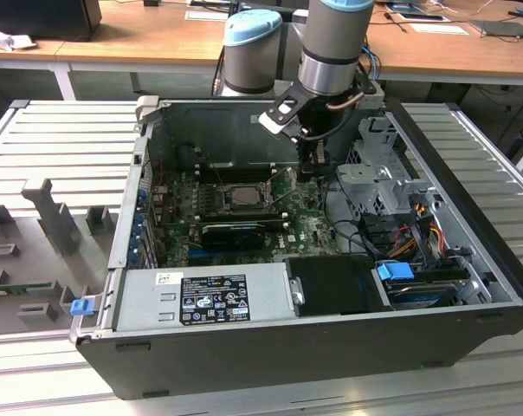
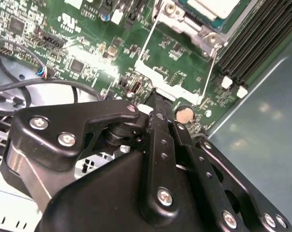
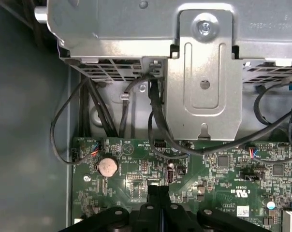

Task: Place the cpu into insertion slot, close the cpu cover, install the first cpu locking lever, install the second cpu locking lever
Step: 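Close the cpu cover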

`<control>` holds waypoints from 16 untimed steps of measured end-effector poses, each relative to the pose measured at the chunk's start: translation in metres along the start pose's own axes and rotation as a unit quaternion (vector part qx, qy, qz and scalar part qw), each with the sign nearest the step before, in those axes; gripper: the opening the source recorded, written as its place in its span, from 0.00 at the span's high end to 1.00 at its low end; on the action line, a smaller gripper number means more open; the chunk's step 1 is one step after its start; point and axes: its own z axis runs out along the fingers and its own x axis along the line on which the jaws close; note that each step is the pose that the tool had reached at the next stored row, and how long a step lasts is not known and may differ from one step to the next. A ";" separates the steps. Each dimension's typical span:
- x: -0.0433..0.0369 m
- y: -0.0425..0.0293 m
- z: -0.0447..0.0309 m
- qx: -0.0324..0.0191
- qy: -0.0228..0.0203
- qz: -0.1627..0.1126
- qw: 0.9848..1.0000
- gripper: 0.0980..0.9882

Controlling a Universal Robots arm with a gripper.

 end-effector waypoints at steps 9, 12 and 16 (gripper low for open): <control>-0.0001 -0.0172 -0.0004 0.003 0.004 -0.002 1.000 0.99; 0.0000 -0.0191 -0.0004 0.003 0.004 -0.002 1.000 0.99; 0.0000 -0.0231 -0.0004 0.003 0.004 -0.002 1.000 0.99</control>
